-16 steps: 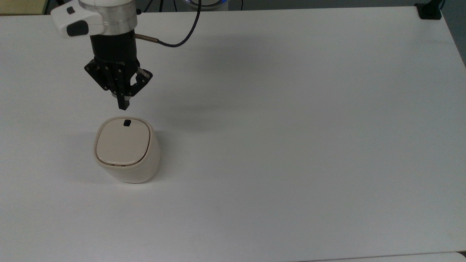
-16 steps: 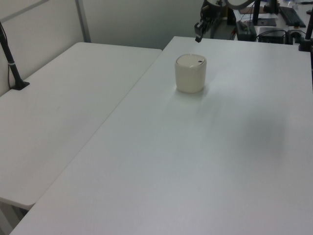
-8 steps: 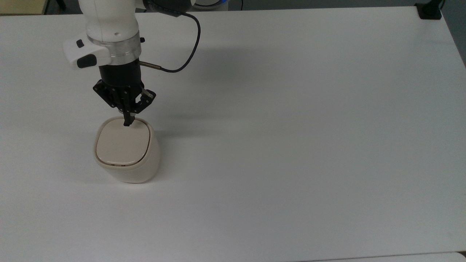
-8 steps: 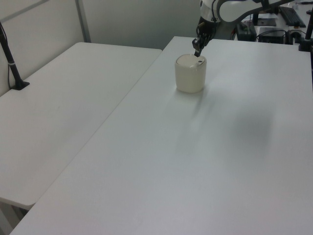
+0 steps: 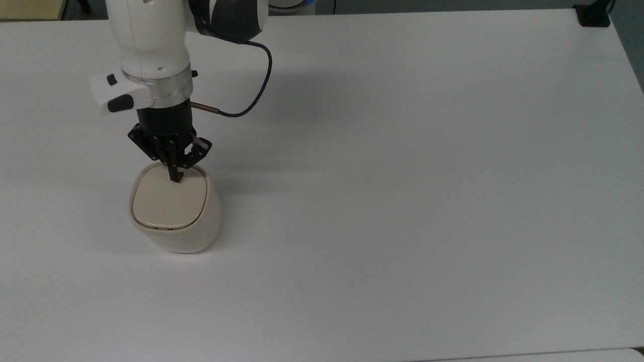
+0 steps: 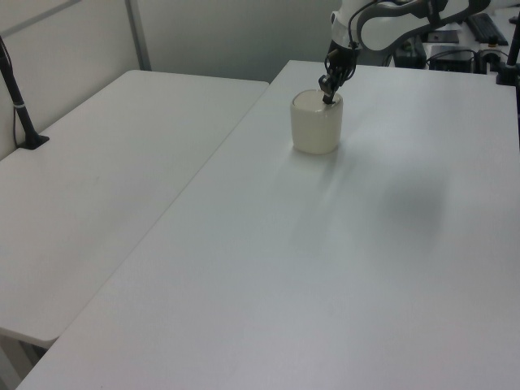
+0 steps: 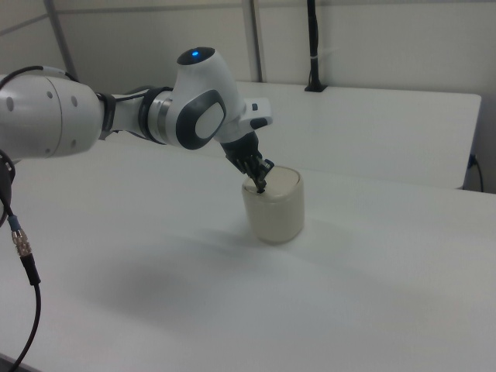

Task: Open the trash bin
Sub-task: 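Press down on the lid button with the gripper fingertips, then lift the gripper up and away from the bin as the lid pops open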

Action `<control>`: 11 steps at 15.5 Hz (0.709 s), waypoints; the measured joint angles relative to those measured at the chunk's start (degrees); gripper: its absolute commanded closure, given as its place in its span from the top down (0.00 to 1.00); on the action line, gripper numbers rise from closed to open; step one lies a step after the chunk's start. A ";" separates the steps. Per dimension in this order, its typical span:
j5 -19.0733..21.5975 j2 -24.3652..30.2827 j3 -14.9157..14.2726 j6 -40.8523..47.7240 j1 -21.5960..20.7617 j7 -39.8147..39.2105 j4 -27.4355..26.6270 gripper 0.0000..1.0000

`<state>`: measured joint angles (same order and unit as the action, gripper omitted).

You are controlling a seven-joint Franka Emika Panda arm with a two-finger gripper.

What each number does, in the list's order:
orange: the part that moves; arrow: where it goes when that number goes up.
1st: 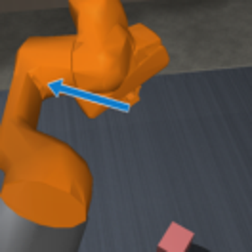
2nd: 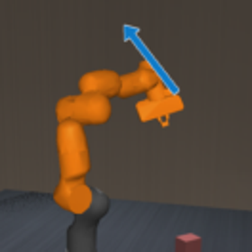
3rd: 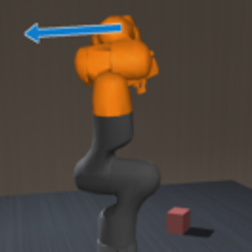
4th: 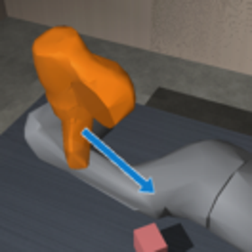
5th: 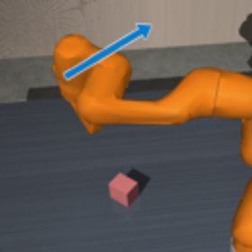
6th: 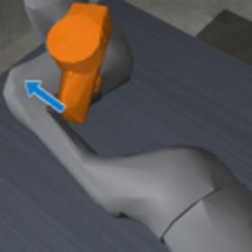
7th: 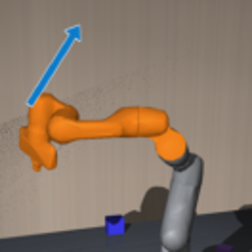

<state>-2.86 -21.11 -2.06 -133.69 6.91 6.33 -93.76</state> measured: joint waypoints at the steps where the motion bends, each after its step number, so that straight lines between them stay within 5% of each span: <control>1: -0.67 -0.01 0.01 0.00 -0.04 0.00 -0.01 0.00; 9: -0.99 5.11 0.00 3.81 0.47 5.07 0.93 0.04; 11: -0.99 7.56 0.05 8.39 0.28 5.83 1.63 0.14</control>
<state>-3.85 -13.55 -2.00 -125.30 7.20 12.15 -92.13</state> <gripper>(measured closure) 0.965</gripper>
